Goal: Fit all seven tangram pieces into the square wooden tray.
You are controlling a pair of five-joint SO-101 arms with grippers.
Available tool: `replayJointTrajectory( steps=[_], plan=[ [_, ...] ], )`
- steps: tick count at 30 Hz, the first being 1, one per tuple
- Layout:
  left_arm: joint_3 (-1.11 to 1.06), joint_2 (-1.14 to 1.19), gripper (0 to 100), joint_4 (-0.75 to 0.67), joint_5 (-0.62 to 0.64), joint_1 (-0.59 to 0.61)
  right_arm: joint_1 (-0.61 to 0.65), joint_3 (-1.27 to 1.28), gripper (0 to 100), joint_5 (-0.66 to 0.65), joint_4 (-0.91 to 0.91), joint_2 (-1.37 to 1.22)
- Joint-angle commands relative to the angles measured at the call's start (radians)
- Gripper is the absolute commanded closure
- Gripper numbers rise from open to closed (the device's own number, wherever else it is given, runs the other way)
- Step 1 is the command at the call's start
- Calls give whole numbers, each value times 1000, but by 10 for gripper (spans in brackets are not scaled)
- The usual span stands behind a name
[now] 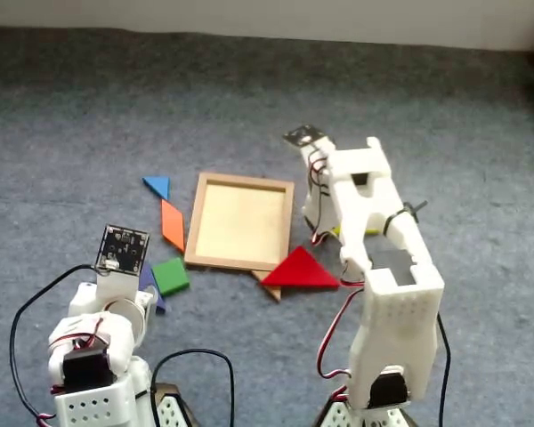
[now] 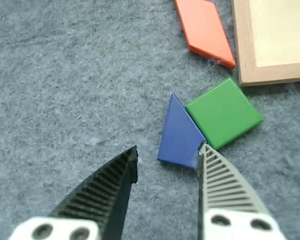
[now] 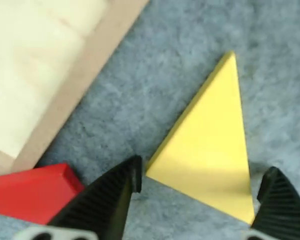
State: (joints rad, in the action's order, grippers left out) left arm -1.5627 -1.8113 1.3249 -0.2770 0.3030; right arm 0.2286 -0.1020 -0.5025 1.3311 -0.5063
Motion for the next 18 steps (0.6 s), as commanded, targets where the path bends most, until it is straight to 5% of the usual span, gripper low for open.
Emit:
replayJointTrajectory(
  steps=[1,6,13,18],
  plan=[
    [5,-1,793,0,-6,15,-13,-39,641,-12,7,8],
    [5,-1,793,0,-6,15,-13,-38,647,-63,4,8],
    [5,-1,794,0,-6,15,-13,-44,820,-81,4,7],
    [-4,-1,795,0,-6,13,-15,-44,840,-77,15,16]
  ],
)
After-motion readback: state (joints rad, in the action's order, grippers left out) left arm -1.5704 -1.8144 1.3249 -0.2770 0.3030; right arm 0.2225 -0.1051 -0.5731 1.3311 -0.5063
